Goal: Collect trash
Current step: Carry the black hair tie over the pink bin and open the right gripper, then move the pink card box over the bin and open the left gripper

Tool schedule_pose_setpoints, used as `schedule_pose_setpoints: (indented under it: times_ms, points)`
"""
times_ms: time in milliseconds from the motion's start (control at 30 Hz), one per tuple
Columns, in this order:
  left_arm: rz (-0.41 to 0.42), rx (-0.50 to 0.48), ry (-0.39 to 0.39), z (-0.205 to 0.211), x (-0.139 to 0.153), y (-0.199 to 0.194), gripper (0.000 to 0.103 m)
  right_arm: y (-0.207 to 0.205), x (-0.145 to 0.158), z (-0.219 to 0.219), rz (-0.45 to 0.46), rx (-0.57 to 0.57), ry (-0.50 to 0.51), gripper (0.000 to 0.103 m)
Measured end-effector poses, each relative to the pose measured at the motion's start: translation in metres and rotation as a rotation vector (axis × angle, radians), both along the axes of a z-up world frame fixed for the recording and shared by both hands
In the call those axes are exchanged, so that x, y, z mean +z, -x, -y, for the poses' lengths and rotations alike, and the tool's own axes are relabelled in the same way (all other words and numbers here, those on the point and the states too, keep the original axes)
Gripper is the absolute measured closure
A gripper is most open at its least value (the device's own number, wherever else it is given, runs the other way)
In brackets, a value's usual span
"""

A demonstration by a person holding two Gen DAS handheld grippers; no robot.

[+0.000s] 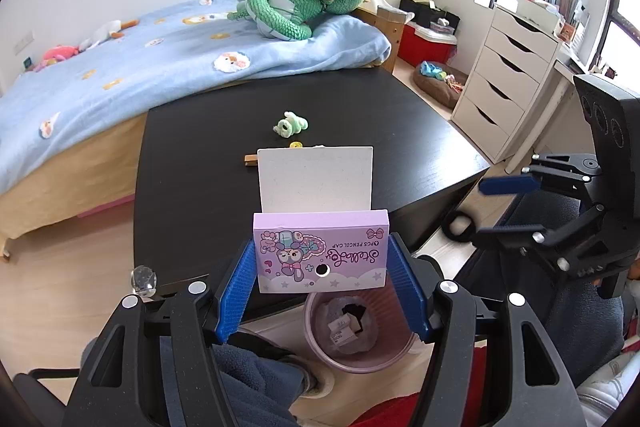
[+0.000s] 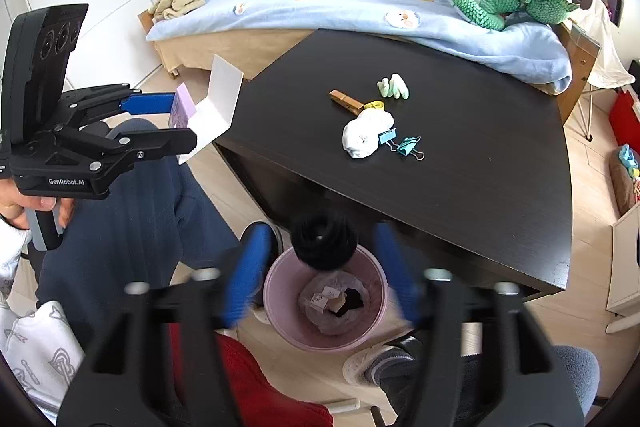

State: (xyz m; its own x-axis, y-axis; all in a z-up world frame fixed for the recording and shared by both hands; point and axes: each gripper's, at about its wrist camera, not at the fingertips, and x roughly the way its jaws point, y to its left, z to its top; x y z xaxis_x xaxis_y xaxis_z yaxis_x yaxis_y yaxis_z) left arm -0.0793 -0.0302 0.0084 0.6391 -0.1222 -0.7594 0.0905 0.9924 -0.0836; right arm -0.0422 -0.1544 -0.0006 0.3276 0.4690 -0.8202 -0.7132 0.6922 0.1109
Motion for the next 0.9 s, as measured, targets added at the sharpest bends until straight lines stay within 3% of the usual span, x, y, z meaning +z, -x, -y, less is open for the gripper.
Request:
schedule_pose_setpoints:
  times_ms: [67, 233, 900]
  points:
    - [0.0, -0.005, 0.0, 0.001, -0.001, 0.001, 0.041, -0.001, 0.0, 0.002, -0.002, -0.015, -0.012, 0.016]
    - [-0.003, -0.018, 0.002, 0.003, -0.001, 0.002, 0.041, -0.006, 0.002, 0.007, 0.003, -0.056, -0.017, 0.011]
    - [-0.014, -0.126, -0.011, 0.03, 0.001, 0.007, 0.041, -0.01, 0.016, 0.032, 0.035, -0.17, -0.031, 0.005]
